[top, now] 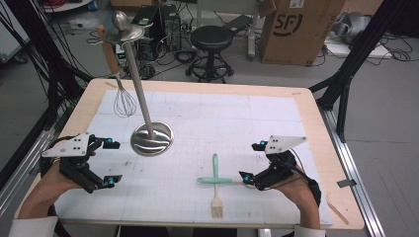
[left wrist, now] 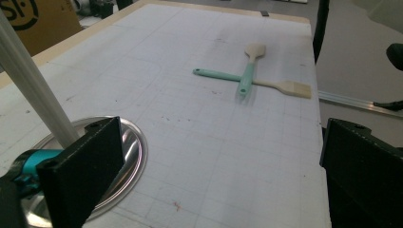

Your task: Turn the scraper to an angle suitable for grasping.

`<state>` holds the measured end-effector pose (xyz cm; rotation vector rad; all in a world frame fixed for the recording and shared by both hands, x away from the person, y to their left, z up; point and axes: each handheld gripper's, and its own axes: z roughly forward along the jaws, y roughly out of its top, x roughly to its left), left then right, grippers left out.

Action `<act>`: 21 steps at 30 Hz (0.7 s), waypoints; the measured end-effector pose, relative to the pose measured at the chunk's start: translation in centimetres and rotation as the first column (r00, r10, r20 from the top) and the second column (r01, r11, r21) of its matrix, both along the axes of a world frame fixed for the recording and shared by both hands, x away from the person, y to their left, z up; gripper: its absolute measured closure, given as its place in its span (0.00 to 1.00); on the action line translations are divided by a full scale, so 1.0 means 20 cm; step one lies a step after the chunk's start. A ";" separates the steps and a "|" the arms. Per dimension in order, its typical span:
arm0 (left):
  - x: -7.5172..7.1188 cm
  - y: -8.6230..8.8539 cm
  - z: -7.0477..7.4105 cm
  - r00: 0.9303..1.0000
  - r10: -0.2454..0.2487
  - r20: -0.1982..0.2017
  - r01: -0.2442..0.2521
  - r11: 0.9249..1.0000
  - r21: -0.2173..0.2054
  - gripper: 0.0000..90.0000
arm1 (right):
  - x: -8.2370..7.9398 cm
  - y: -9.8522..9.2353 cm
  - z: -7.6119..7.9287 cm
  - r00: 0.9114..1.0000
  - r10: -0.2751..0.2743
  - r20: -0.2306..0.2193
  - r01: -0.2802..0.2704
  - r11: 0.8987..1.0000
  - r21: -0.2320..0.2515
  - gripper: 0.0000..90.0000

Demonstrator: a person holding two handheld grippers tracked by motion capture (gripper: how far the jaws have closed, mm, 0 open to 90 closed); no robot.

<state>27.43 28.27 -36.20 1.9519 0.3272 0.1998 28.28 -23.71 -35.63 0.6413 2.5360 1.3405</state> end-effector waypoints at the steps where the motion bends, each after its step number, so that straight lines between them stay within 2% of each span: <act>1: 0.00 0.00 0.00 1.000 0.002 -0.001 -0.002 1.000 -0.001 0.02 | 0.01 0.02 0.00 1.000 0.008 -0.008 -0.008 1.000 -0.019 0.00; 5: 0.00 -0.01 0.00 1.000 -0.003 -0.001 0.003 1.000 -0.001 0.02 | 0.06 0.07 0.00 0.998 0.044 -0.050 -0.048 0.996 -0.080 0.00; 7: 0.00 -0.01 -0.01 1.000 -0.006 0.001 0.006 1.000 0.004 0.02 | 0.08 0.10 0.01 0.996 0.067 -0.065 -0.075 0.990 -0.121 0.00; 10: 0.00 -0.01 0.00 1.000 -0.007 0.001 0.007 1.000 0.004 0.02 | 0.10 0.13 0.01 0.991 0.098 -0.089 -0.110 0.984 -0.143 0.00; 15: 0.00 -0.02 -0.01 1.000 -0.006 0.000 0.006 1.000 0.005 0.02 | 0.14 0.18 0.02 0.983 0.132 -0.126 -0.157 0.964 -0.214 0.01; 17: 0.00 -0.02 -0.01 1.000 -0.007 -0.003 0.007 1.000 0.008 0.02 | 0.15 0.19 0.01 0.977 0.154 -0.147 -0.184 0.958 -0.222 0.04; 21: 0.00 -0.03 -0.01 1.000 -0.011 -0.001 0.011 1.000 0.010 0.02 | 0.17 0.21 -0.01 0.968 0.157 -0.194 -0.205 0.943 -0.262 0.04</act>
